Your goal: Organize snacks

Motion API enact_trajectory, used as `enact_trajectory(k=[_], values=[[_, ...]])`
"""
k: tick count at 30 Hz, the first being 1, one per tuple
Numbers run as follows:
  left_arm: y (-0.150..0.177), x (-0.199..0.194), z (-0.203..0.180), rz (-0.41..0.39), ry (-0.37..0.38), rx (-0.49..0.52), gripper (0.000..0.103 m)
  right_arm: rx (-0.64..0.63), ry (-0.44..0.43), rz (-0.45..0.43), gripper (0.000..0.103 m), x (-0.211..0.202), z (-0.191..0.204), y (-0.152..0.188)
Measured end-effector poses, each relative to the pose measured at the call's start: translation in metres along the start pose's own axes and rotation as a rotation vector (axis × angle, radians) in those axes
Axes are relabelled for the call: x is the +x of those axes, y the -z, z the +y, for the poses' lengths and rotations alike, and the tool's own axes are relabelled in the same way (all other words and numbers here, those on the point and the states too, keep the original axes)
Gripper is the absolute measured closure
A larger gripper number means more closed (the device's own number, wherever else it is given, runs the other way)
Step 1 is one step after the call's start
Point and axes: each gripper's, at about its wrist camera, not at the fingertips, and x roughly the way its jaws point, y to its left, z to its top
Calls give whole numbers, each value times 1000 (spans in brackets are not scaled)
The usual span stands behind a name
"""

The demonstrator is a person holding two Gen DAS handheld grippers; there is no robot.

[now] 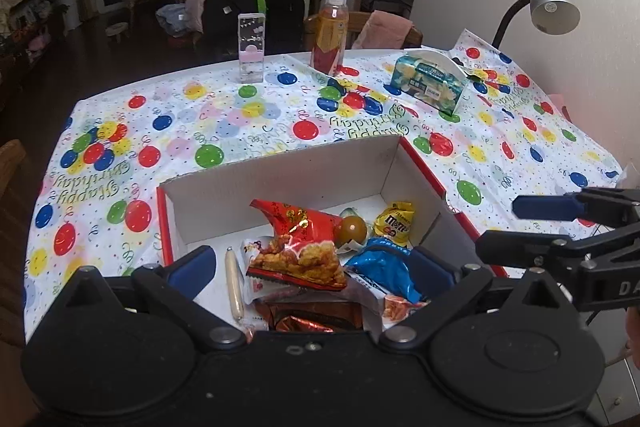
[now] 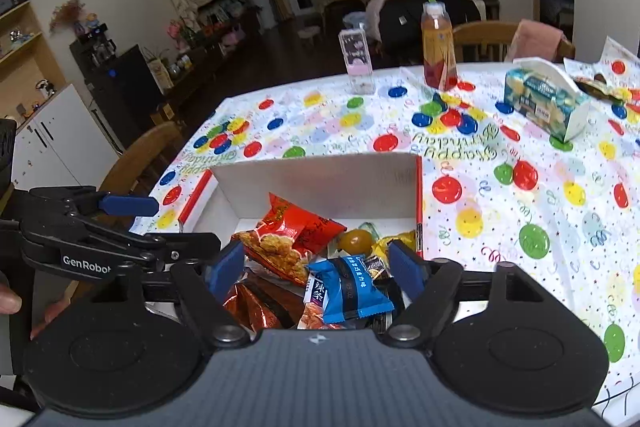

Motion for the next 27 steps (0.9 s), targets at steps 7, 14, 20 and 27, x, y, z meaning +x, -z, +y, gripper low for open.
enact_trajectory(k=[7,14,20,27], values=[[10,-21,-8,-30,-59,-24,0,-5,-7,-60,0,-18,3,5],[18,-43,-8,-57,-76,-80,0,18,-9,-92,0,-32,8,11],[28,-61,-11,-77,-101,-104,0,3,4,-105,0,-43,17,17],[33,-72,-16,-84,-111,-105,0,14,-22,-105,0,-50,19,21]])
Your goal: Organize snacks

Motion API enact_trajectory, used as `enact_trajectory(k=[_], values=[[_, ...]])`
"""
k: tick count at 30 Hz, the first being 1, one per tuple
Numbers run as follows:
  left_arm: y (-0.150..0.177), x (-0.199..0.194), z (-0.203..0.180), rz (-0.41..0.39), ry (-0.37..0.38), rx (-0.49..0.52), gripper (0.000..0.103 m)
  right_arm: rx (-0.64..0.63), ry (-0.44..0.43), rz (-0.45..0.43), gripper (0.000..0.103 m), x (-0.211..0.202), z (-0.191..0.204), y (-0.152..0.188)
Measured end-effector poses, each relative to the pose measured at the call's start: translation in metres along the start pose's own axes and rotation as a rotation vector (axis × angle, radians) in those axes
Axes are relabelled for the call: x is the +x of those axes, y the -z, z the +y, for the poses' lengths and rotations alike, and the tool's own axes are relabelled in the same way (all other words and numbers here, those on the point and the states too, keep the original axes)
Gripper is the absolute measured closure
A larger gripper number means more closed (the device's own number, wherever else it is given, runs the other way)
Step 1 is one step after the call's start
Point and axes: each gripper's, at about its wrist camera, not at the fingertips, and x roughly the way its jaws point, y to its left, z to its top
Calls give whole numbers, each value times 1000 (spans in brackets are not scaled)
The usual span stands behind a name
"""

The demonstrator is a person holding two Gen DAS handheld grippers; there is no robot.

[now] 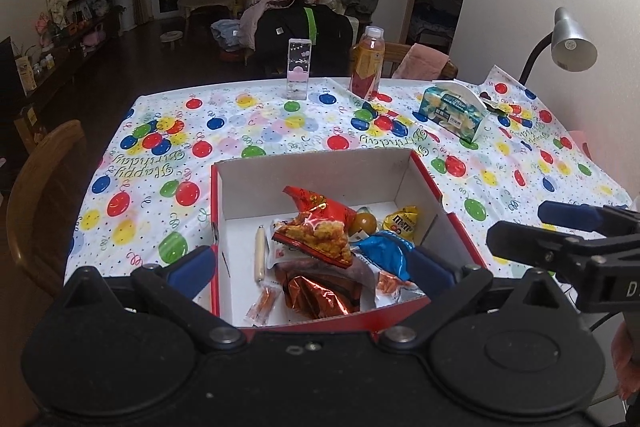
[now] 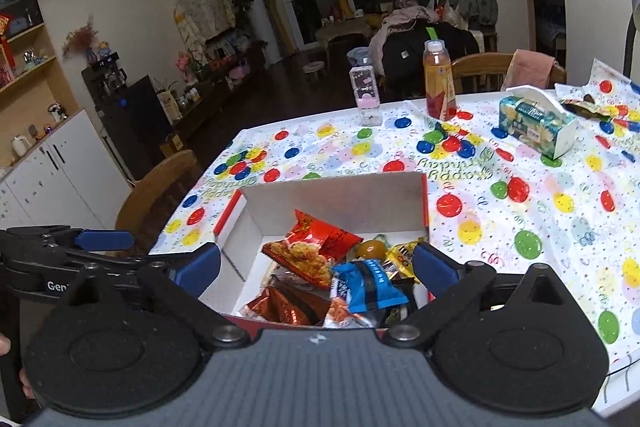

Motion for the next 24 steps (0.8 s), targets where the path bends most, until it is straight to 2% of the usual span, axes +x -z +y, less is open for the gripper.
enact_trajectory(k=[9,24], values=[[6,-3,-4,4,14,-15,0,21,-6,11,0,-2,-3,4],[6,-11,-9,-42,13,-25,0,14,4,-1,0,-5,-6,3]])
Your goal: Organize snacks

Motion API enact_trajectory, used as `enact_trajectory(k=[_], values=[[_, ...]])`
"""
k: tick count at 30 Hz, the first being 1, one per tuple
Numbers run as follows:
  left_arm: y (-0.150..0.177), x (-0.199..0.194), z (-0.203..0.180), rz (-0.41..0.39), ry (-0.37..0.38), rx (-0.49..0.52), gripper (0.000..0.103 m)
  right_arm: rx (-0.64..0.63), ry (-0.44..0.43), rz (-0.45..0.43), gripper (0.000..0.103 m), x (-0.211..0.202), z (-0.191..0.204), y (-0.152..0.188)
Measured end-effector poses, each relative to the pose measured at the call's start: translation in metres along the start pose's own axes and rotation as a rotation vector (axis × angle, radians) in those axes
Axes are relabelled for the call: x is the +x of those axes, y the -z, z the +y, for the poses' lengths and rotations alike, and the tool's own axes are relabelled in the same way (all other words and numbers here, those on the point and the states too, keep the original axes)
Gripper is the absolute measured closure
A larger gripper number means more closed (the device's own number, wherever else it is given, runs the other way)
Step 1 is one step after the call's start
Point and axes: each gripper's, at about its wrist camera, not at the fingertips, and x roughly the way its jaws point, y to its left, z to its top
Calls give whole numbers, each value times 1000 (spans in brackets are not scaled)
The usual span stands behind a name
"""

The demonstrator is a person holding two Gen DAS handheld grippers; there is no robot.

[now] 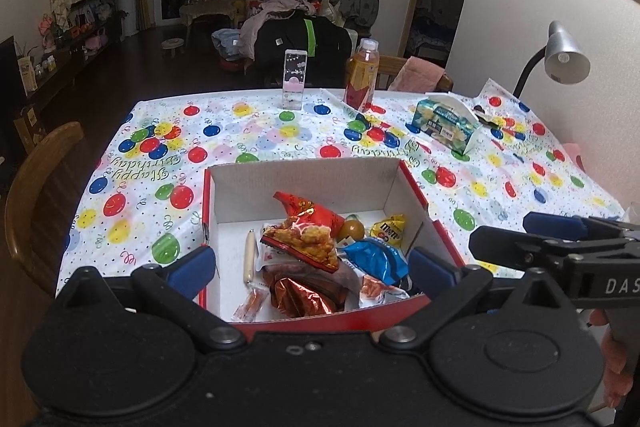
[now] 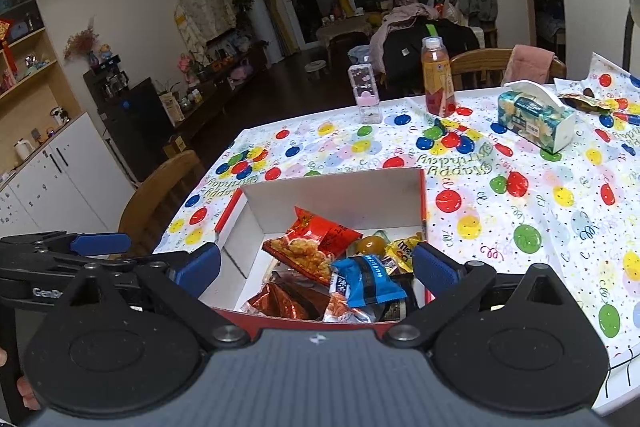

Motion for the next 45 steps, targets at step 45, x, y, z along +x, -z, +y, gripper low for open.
enact_trajectory(k=[45], values=[[6,3,3,15,12,-49,1,14,19,48,0,5,-6,6]])
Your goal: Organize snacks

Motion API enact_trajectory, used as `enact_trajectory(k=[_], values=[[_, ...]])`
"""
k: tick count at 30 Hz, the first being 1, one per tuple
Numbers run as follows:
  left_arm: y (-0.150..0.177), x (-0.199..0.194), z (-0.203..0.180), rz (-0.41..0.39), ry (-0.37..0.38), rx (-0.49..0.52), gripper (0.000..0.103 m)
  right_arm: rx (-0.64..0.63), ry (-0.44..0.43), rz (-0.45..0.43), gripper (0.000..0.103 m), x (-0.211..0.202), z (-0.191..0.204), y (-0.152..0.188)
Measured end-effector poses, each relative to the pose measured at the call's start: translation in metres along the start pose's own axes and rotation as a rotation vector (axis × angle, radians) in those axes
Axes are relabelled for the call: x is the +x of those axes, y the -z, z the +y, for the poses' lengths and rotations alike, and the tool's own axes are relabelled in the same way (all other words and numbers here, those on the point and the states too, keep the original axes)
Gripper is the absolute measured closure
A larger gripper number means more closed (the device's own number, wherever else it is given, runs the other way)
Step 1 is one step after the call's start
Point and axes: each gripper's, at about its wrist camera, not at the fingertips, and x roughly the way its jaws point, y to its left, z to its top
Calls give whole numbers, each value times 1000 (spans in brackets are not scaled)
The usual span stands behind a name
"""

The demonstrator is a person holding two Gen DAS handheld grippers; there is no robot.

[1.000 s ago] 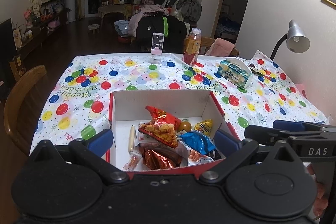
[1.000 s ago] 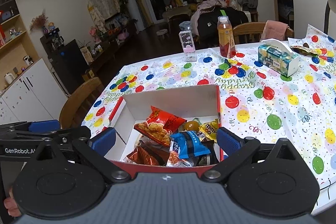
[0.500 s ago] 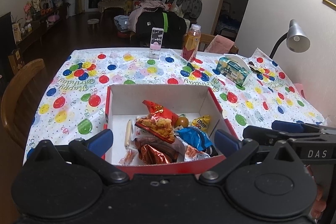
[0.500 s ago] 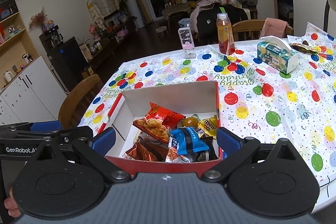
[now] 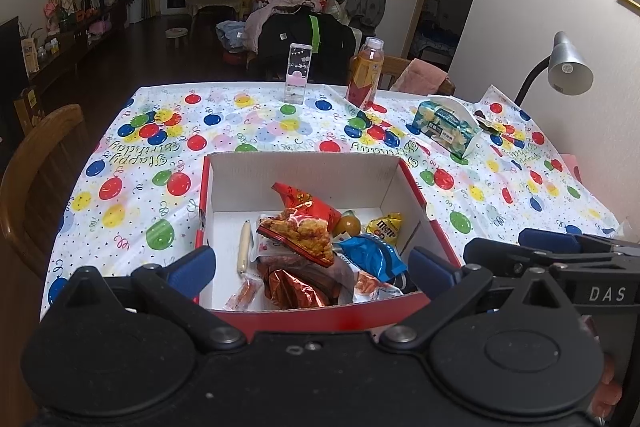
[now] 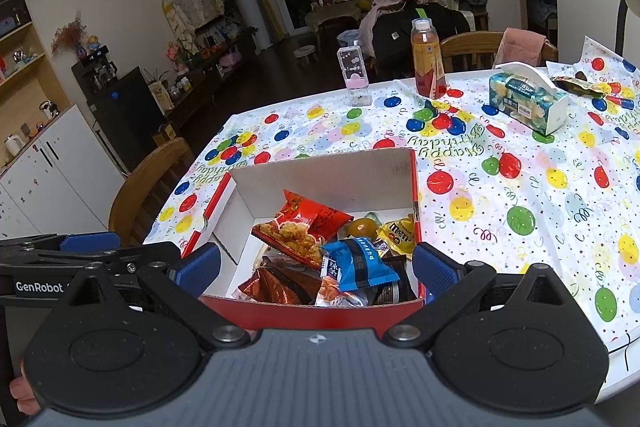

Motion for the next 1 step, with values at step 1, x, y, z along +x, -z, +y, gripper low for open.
enact_trajectory(k=[1], values=[[0,1,0,2,1,1,1,0,1,1,0,1,1,0]])
